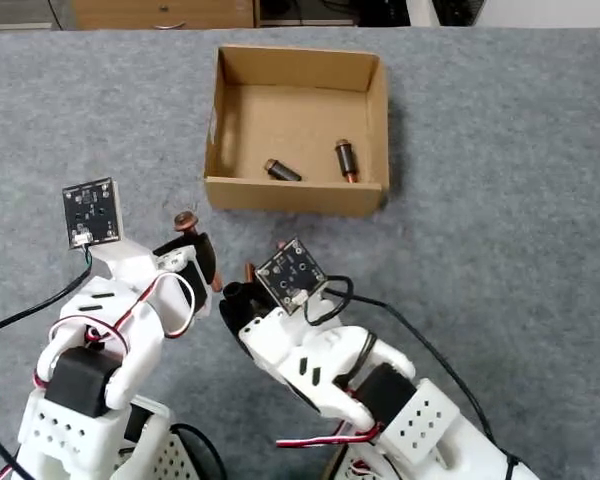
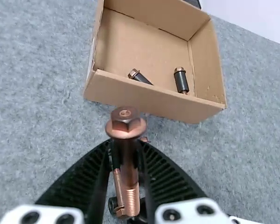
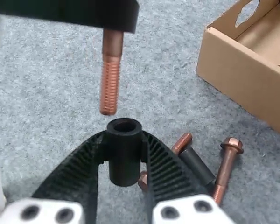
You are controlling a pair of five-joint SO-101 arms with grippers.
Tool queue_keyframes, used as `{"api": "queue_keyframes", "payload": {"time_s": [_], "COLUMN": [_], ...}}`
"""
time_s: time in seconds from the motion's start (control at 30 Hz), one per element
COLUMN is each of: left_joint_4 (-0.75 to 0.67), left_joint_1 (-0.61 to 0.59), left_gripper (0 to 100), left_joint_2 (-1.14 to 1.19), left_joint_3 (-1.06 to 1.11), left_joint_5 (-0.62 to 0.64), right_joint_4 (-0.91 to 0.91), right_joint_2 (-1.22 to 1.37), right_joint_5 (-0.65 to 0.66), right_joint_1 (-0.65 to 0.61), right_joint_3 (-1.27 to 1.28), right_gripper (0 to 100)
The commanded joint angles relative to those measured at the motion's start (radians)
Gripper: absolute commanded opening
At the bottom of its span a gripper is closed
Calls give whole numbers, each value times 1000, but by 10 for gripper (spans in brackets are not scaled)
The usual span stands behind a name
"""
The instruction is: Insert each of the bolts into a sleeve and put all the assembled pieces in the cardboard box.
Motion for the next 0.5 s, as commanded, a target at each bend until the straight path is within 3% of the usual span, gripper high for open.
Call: {"api": "queue_keyframes", "payload": {"time_s": [0.0,0.3,0.47], "left_joint_4": [0,-5,0], "left_joint_1": [9,68,123], "left_gripper": [19,19,19], "left_joint_2": [-21,-151,-183], "left_joint_3": [-31,-20,-15], "left_joint_5": [11,64,66], "right_joint_4": [-21,170,180], "right_joint_2": [-90,-268,-280], "right_joint_5": [-8,-14,-15], "right_joint_1": [13,-5,-12], "right_joint_3": [-4,12,24], "right_gripper": [1,1,1]}}
